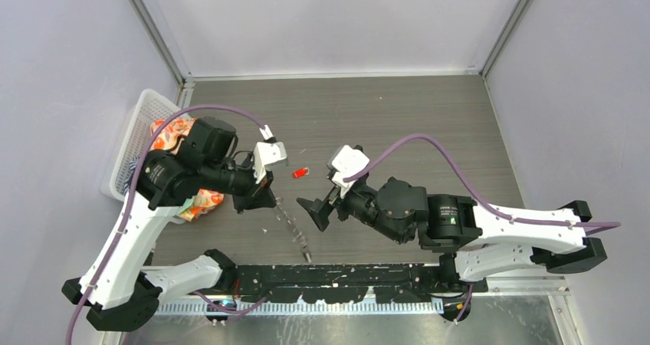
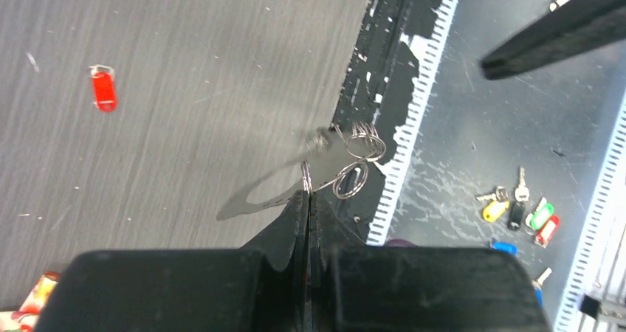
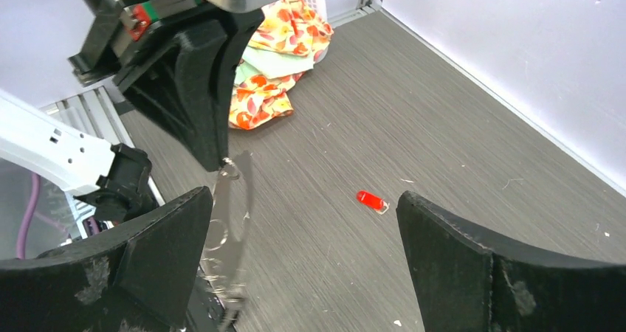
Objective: Put the keys on the keyring
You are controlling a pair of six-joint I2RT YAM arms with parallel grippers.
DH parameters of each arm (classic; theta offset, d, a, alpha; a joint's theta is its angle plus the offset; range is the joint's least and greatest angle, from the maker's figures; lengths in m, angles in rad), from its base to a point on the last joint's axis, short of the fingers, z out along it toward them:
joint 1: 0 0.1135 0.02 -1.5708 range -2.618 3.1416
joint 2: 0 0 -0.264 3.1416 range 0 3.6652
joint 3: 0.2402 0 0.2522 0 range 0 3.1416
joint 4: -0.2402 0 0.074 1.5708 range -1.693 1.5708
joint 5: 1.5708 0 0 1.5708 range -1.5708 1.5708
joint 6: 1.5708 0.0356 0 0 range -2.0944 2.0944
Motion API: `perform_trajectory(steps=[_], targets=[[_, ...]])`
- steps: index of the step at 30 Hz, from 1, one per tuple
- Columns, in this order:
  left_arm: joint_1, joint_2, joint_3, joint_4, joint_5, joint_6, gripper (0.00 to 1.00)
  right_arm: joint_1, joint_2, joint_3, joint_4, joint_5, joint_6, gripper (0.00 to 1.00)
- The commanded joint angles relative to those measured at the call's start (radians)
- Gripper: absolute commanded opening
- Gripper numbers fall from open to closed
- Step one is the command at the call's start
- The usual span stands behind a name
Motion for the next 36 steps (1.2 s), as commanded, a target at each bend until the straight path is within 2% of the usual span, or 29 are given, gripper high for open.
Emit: perform_trajectory(steps=[1, 5, 13, 22, 25, 30, 33, 36], targets=[[0.003, 0.036, 0.046, -0.118, 0.074, 0.063, 0.00, -0.042, 0.016, 0.018, -0.013, -0.056, 0.067, 1.00], [0.004, 0.056, 0.031, -0.177, 0.100, 0.137, 0.00, -0.128, 0.037, 0.028, -0.118, -0.213, 0.161, 1.00], [0.004, 0.001, 0.012, -0.166, 0.134, 0.190, 0.00, -0.205, 0.024, 0.010, -0.096, -0.329, 0.257, 0.94], [0.004, 0.068, 0.036, -0.263, 0.189, 0.299, 0.00, -0.205, 0.230, 0.350, -0.307, -0.558, 0.188, 0.93], [0.003, 0.061, 0.025, -0.314, 0.219, 0.360, 0.00, -0.205, 0.263, 0.416, -0.335, -0.626, 0.172, 0.92], [0.004, 0.050, 0.034, -0.397, 0.215, 0.444, 0.00, -0.206, 0.252, 0.412, -0.322, -0.695, 0.147, 0.88], [0.004, 0.045, 0.044, -0.406, 0.199, 0.420, 0.00, -0.205, 0.227, 0.364, -0.294, -0.748, 0.122, 0.85], [0.004, 0.024, 0.059, -0.404, 0.241, 0.452, 0.00, -0.205, 0.190, 0.302, -0.259, -0.775, 0.088, 0.80]])
